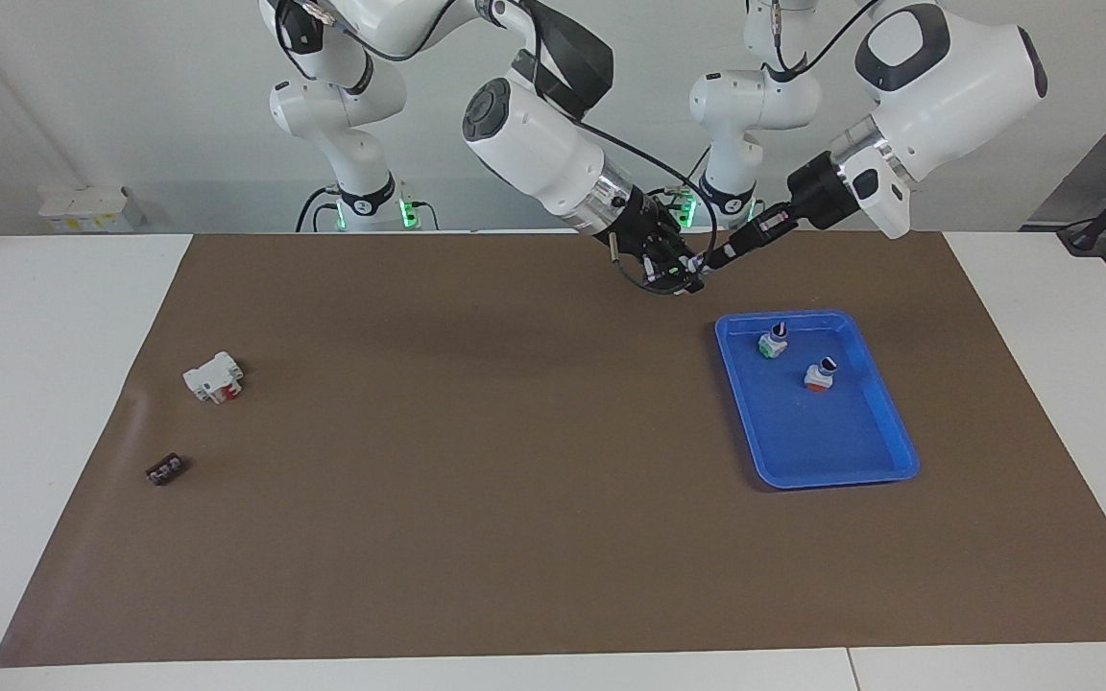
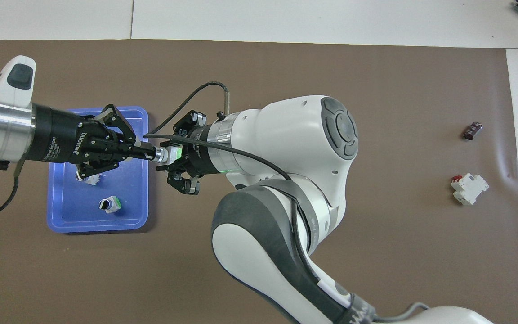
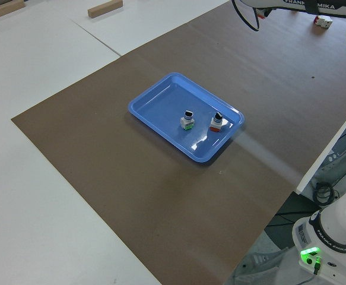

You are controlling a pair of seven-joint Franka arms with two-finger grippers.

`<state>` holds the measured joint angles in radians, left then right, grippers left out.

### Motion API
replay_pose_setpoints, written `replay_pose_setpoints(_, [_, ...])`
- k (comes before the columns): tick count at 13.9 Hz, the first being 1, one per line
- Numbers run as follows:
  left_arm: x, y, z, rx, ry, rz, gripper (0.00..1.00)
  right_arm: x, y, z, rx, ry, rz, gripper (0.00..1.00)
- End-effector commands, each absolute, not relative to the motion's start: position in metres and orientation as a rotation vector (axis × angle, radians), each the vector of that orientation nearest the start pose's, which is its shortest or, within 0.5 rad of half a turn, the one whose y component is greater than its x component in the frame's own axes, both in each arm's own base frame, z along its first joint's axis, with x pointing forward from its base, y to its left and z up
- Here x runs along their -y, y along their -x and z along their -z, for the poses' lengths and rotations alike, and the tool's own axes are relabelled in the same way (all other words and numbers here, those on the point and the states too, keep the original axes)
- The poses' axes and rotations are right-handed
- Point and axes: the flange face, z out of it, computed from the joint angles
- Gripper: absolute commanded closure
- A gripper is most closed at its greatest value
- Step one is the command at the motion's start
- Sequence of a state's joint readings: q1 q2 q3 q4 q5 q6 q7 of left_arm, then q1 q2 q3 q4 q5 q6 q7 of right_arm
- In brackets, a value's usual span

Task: Turn and place switch with both arms
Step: 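Grasp the switch with the left gripper from the right gripper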

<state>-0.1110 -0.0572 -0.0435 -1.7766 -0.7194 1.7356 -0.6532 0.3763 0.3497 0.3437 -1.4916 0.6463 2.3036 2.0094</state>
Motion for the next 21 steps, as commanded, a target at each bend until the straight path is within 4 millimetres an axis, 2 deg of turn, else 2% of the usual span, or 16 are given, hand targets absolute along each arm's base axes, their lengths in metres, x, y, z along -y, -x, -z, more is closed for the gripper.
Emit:
replay_pose_setpoints(1, [0.145, -0.526, -0.596, -0.555, -2.382, 0.251, 1.0, -0.443, -0.543, -0.545, -1.812, 1.617, -0.757, 1.0])
replay_pose_setpoints(7, [0.132, -0.526, -0.592, -0.001, -2.43, 0.034, 1.0, -0.442, -0.543, -0.544, -1.815, 1.616, -0.756, 1.0])
replay_pose_setpoints(10, [0.123, -0.539, -0.591, 0.25, -2.46, -0.169, 1.0, -0.442, -0.544, -0.544, -1.815, 1.616, -0.756, 1.0])
replay_pose_setpoints(12, [0.126, -0.533, -0.586, 0.401, -2.486, -0.179, 1.0, -0.442, -0.543, -0.544, -1.816, 1.615, -0.757, 1.0])
replay_pose_setpoints(14, [0.127, -0.53, -0.585, 0.616, -2.448, -0.211, 1.0, -0.442, -0.543, -0.544, -1.815, 1.616, -0.756, 1.0])
replay_pose_setpoints(18, [0.123, -0.528, -0.585, 0.918, -2.36, -0.276, 1.0, -0.441, -0.544, -0.544, -1.816, 1.614, -0.756, 1.0])
replay_pose_setpoints(21, [0.124, -0.524, -0.585, 1.07, -2.296, -0.288, 1.0, -0.441, -0.544, -0.543, -1.817, 1.614, -0.758, 1.0])
